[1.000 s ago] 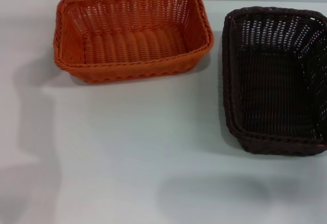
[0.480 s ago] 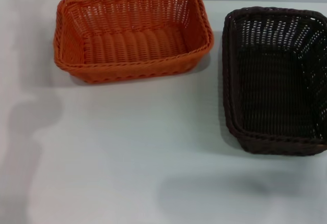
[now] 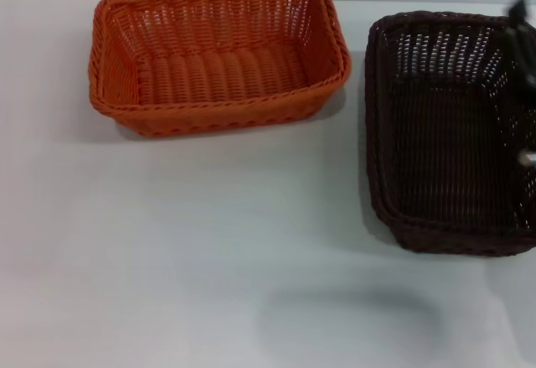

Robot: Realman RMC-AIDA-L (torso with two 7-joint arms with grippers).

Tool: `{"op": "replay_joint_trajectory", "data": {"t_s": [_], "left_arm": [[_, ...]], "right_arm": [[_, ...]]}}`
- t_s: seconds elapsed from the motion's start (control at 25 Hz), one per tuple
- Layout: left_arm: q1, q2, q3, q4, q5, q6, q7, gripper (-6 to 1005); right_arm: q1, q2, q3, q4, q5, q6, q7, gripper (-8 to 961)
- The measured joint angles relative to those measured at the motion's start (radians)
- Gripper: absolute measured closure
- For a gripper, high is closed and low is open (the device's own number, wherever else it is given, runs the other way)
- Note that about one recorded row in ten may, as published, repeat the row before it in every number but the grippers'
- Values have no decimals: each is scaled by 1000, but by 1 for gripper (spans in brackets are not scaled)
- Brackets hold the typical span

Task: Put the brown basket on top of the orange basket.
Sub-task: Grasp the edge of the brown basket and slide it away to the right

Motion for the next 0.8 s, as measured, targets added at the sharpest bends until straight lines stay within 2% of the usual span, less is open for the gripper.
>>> {"op": "replay_joint_trajectory", "data": {"t_s": [0.04, 0.08, 0.12, 0.16, 0.2, 0.24, 0.28, 0.32, 0.36, 0.4, 0.44, 0.52, 0.56, 0.6, 0.64, 0.68, 0.72, 0.76, 0.8], "left_arm": [[-14, -7, -22, -109, 12, 21, -18, 225], [-14, -7, -22, -109, 12, 21, -18, 226], [-20, -9, -27, -160, 14, 26, -7, 228], [-37, -9, -28, -245, 15, 25, 37, 229], [-37, -9, -28, -245, 15, 25, 37, 229], [-44, -8, -28, -282, 15, 23, 55, 229], [-50, -8, -32, -309, 14, 20, 68, 229], [-55, -8, -35, -332, 15, 15, 80, 229], [-60, -8, -40, -360, 14, 6, 96, 229], [-60, -8, -40, -360, 14, 6, 96, 229], [-63, -9, -42, -372, 13, -2, 104, 229], [-66, -9, -47, -384, 12, -20, 116, 229], [-67, -9, -50, -389, 13, -30, 126, 229], [-67, -9, -50, -389, 13, -30, 126, 229], [-66, -8, -50, -392, 16, -34, 133, 229], [-66, -8, -50, -392, 16, -34, 133, 229], [-65, -8, -52, -393, 16, -39, 136, 229], [-65, -7, -62, -395, 17, -57, 145, 229], [-65, -7, -62, -395, 17, -57, 145, 229]], "right_arm": [[1, -14, 3, -47, -26, -32, -6, 160], [4, -35, 11, -114, -47, -96, -18, 160], [7, -60, 27, -189, -59, -173, -35, 160], [13, -112, 82, -349, -69, -380, -67, 160], [13, -112, 82, -349, -69, -380, -67, 160], [19, -155, 180, -530, -71, -672, -84, 161], [19, -155, 180, -530, -71, -672, -84, 161], [21, -163, 237, -601, -71, -817, -85, 161], [23, -150, 402, -750, -70, -1135, -86, 161], [23, -150, 402, -750, -70, -1135, -86, 161], [24, -124, 494, -806, -70, -1306, -86, 161], [33, -51, 671, -890, -77, -1607, -94, 161], [61, 19, 846, -963, -90, -1930, -111, 162], [61, 19, 846, -963, -90, -1930, -111, 162], [114, 29, 961, -1012, -95, -2229, -101, 162], [114, 29, 961, -1012, -95, -2229, -101, 162], [145, 21, 997, -1021, -95, -2340, -82, 162], [214, 18, 1096, -1024, -95, -2571, -51, 162], [214, 18, 1096, -1024, -95, -2571, -51, 162]]}}
